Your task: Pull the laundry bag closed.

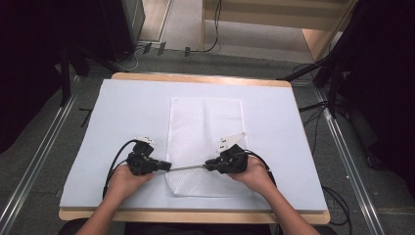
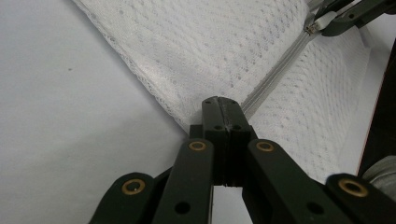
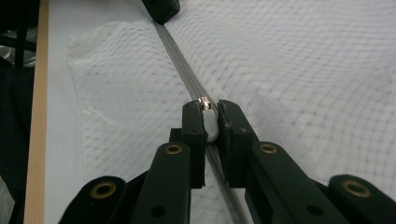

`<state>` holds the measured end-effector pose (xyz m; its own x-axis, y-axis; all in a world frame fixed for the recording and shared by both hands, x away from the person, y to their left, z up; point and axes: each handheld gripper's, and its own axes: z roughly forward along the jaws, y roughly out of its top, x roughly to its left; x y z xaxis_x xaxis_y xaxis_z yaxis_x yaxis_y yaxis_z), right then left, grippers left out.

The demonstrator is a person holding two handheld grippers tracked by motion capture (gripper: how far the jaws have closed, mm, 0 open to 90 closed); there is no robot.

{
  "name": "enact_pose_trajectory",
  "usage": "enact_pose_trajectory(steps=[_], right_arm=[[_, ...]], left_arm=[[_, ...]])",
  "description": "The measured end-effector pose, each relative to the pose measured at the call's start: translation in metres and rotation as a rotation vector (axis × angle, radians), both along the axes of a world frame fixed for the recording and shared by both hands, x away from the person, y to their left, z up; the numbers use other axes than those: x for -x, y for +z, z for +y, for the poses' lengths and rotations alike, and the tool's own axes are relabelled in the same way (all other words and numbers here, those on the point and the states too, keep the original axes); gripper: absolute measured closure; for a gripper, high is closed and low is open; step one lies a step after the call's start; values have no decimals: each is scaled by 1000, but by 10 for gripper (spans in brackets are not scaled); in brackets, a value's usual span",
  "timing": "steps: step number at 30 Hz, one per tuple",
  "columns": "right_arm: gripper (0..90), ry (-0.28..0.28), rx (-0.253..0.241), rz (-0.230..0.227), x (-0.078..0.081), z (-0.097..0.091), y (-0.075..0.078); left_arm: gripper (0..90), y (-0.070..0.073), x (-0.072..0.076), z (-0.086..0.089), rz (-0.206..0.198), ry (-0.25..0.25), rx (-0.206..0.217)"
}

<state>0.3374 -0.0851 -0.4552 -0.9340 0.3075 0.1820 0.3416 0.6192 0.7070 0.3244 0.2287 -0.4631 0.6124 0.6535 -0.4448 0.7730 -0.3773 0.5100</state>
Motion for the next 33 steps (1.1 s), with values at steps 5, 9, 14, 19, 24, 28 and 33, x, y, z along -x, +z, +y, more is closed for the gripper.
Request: enact_pose_trajectory(steps=[5, 9, 14, 19, 24, 28, 33], right_arm=[[839, -4, 4, 0, -1, -7, 1], [839, -8, 5, 4, -1, -12, 2], [839, -13, 14, 4, -1, -20, 2], [839, -16, 13, 6, -1, -25, 2], [839, -11, 9, 7, 1, -27, 1], [840, -12, 11, 4, 0, -30, 0], [840, -20, 9, 7, 0, -35, 1]], left_arm=[[900, 0, 0, 0, 0, 0, 0], [900, 0, 0, 0, 0, 0, 0], [900, 0, 0, 0, 0, 0, 0], [900, 0, 0, 0, 0, -1, -1], [900, 0, 0, 0, 0, 0, 1], [900, 0, 0, 0, 0, 0, 1], [900, 0, 1, -1, -8, -3, -2]])
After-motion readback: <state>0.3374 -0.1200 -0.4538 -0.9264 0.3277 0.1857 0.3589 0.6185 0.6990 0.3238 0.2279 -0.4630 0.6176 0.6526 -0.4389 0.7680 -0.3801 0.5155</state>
